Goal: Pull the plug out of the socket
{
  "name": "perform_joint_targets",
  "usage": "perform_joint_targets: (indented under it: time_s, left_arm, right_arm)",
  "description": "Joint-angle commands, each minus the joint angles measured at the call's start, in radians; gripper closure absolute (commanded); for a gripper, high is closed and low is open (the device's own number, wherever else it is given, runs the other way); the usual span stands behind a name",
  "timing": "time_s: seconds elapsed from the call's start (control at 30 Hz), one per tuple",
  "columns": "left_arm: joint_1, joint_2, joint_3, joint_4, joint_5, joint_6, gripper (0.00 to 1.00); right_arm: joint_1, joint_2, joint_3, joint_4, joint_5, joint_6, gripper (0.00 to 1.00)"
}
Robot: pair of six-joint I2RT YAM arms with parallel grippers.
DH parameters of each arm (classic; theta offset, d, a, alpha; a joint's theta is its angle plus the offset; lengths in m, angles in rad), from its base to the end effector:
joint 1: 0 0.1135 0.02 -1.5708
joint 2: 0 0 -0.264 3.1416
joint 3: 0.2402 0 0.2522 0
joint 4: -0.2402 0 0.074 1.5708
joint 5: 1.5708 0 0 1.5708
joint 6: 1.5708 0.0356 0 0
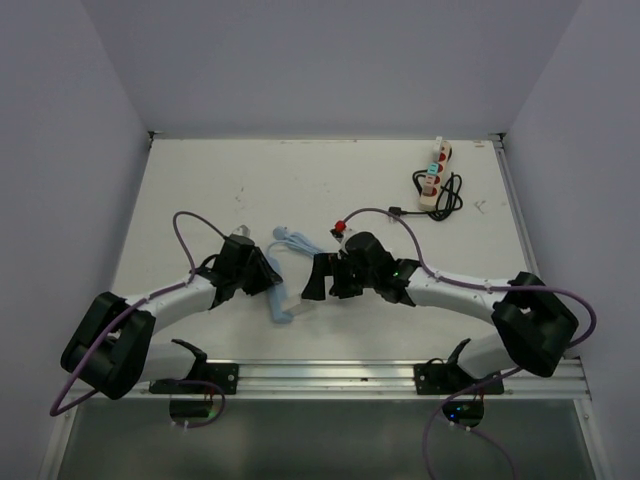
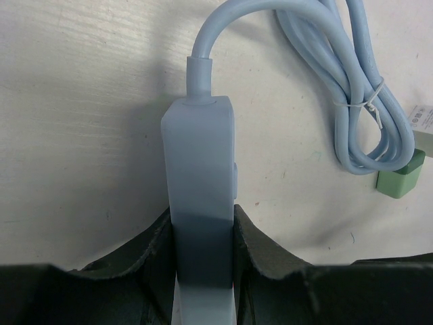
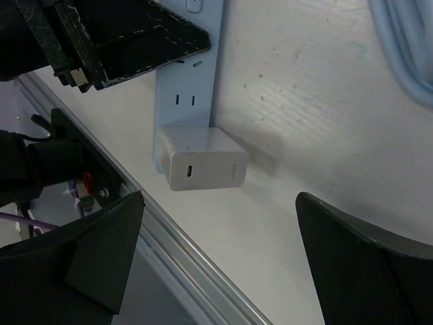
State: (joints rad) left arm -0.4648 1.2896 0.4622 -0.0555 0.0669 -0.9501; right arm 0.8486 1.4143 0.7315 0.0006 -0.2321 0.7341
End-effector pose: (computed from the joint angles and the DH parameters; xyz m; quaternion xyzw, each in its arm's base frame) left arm 0.2012 -0.1035 0.1428 -0.2151 0.9161 -0.2430 0.2357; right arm 0.1863 0.2238 0.1978 -0.1010 0.8925 0.3772 0.2257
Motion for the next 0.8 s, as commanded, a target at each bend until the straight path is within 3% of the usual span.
perform_joint_targets:
  time_s: [0.0, 0.47, 0.57, 0.77]
  left_arm:
    - [0.008, -0.004, -0.03, -0.07, -0.009, 0.019, 1.0]
    - [0.008, -0.01, -0.059, -0.024, 0.017, -0.006, 1.0]
    - [0.008, -0.01, -0.065, -0.012, 0.025, -0.007, 1.0]
    - [0.008, -0.016, -0.079, 0.006, 0.036, -0.019, 1.0]
  right_arm:
    - [0.021, 0.046, 0.019, 0.127, -0.035, 0.119, 0.01]
    - [0.087, 0.204, 0.065, 0.24, -0.056, 0.175, 0.01]
    - [0.095, 0.222, 0.069, 0.253, -0.064, 0.179, 0.06]
    - [0.099, 0.235, 0.074, 0.249, -0.07, 0.18, 0.28]
